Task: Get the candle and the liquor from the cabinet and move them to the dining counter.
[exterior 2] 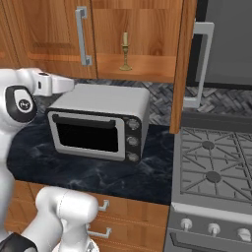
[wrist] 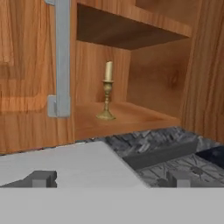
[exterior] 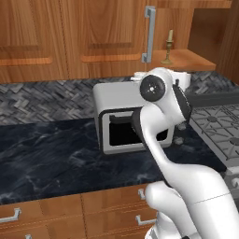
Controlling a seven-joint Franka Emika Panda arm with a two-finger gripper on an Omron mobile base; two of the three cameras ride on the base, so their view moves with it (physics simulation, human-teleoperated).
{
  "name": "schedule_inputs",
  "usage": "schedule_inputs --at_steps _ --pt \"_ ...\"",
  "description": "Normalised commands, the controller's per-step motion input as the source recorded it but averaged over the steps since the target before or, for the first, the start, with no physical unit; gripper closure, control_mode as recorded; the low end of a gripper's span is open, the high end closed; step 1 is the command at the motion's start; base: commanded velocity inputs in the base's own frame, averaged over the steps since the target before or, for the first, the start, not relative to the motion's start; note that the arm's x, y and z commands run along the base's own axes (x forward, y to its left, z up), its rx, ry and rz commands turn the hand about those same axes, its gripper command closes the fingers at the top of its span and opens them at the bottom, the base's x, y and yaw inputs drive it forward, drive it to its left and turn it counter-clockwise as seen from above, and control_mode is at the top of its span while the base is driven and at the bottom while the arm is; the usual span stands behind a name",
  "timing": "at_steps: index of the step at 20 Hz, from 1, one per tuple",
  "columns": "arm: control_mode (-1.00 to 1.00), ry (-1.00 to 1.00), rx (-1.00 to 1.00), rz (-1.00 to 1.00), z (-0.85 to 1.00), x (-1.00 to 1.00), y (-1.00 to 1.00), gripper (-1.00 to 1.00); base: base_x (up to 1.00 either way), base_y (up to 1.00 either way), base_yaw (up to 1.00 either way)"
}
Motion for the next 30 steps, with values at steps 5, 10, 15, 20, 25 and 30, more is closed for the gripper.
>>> schedule_inputs --at_steps 5,10,15,20,25,30 --pt "-1.0 -0.33 -0.03 0.11 0.56 0.15 0.0 -1.0 0.0 0.0 0.0" --pt "-1.0 -0.19 0.0 0.14 0.46 0.36 -0.02 -1.0 0.0 0.0 0.0" --pt "-1.0 -0.01 0.0 0.13 0.01 0.23 0.0 -1.0 0.0 0.0 0.0" --pt "-1.0 -0.01 0.0 0.09 0.13 0.55 0.01 -1.0 0.0 0.0 0.0" --pt "-1.0 0.0 -0.03 0.04 0.2 0.5 0.1 -1.0 0.0 0.0 0.0" --pt "-1.0 0.0 -0.08 0.0 0.13 0.37 0.16 -1.0 0.0 0.0 0.0"
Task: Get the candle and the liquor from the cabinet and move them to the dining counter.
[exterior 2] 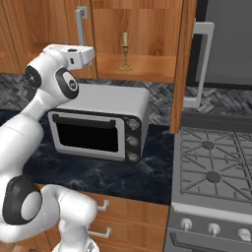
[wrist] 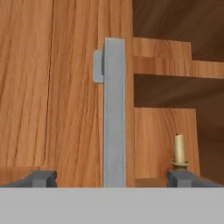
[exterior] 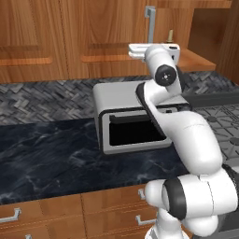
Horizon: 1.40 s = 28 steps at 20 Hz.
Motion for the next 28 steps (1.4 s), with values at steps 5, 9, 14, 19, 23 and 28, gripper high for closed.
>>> schedule_inputs --at_steps 5,9,14,19,23,28 --pt "-1.0 0.0 -0.08 0.0 0.0 0.32 0.09 -1.0 0.0 0.0 0.0" --pt "-1.0 0.0 -0.02 0.03 0.0 0.32 0.0 -1.0 0.0 0.0 0.0" --pt "-1.0 0.0 -0.02 0.04 0.0 0.3 0.0 -1.0 0.0 0.0 0.0" --pt "-1.0 0.0 -0.02 0.05 0.0 0.37 0.0 1.0 0.0 0.0 0.0" --pt "-1.0 0.0 -0.01 0.07 0.0 0.37 0.0 1.0 0.0 0.0 0.0" --pt "-1.0 0.0 -0.02 0.06 0.0 0.1 0.01 1.0 0.0 0.0 0.0"
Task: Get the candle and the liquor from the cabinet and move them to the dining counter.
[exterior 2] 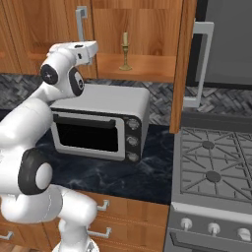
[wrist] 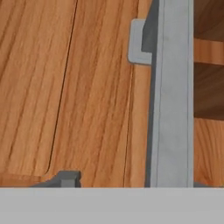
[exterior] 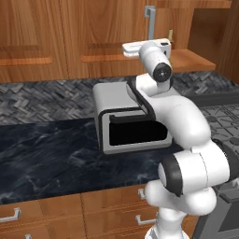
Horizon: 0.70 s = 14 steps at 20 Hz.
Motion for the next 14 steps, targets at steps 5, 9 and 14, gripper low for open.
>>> schedule_inputs --at_steps 5,9,14 --pt "-1.0 -0.02 -0.09 0.01 0.0 -0.49 0.16 1.0 0.0 0.0 0.0" --pt "-1.0 0.0 -0.09 0.0 0.0 -0.73 0.28 1.0 0.0 0.0 0.0" --pt "-1.0 0.03 -0.01 0.0 0.01 -0.53 0.39 1.0 0.0 0.0 0.0"
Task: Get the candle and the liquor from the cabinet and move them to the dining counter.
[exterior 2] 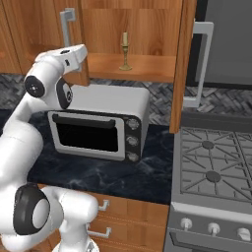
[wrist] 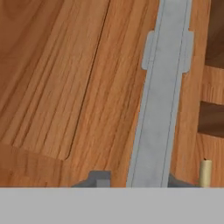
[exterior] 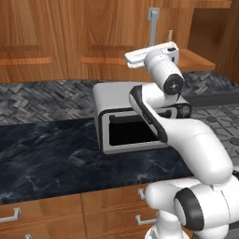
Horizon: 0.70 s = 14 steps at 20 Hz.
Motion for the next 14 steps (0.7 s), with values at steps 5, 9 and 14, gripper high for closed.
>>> schedule_inputs --at_steps 5,9,14 --pt "-1.0 0.15 -0.01 0.02 0.0 -0.5 0.65 1.0 0.0 0.0 0.0" --pt "-1.0 0.19 -0.01 0.04 0.0 -0.52 0.8 1.0 0.0 0.0 0.0" --pt "-1.0 0.15 -0.03 0.04 -0.01 -0.57 0.84 1.0 0.0 0.0 0.0"
